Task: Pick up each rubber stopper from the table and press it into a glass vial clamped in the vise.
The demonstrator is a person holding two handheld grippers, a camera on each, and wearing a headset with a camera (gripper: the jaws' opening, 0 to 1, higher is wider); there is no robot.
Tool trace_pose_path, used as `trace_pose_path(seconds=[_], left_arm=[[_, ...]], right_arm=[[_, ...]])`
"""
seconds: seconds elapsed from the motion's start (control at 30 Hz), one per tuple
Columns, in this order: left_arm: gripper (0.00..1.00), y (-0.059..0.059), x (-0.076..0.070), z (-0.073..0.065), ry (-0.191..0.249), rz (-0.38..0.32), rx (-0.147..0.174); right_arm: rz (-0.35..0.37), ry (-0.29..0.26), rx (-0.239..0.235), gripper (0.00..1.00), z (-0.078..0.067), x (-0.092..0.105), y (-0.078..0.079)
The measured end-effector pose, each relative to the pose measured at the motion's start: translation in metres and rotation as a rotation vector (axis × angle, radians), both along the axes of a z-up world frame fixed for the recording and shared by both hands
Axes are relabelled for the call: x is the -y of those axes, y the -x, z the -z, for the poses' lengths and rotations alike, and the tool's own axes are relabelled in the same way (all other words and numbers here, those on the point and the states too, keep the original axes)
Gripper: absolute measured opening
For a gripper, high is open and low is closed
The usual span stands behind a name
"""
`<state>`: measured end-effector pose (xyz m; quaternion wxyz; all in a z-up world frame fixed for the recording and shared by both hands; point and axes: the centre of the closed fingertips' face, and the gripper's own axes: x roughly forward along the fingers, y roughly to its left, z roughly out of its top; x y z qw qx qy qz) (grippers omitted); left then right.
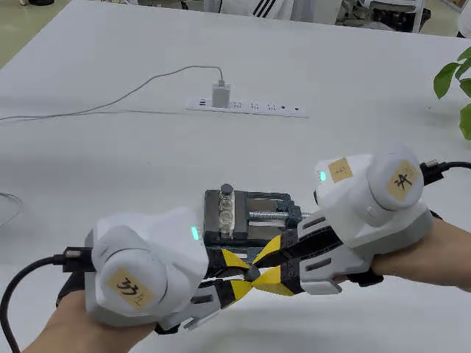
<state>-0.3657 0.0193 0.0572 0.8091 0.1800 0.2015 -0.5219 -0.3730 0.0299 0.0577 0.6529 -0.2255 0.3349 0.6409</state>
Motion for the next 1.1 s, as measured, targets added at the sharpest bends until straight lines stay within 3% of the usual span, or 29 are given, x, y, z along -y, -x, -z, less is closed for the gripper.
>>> trace_pose_path(seconds=[0.8, 1.1], left_arm=[[0.03, -0.0002, 0.0032, -0.0018, 0.010, 0.014, -0.007], [0.03, -0.0001, 0.0021, -0.0012, 0.015, 0.015, -0.025]], right_arm=[[-0.037, 0.012, 0.035, 0.08, -0.0021, 0.0035, -0.0008], [-0.061, 0.008, 0.060, 0.07, -0.0027, 0.0019, -0.0005]])
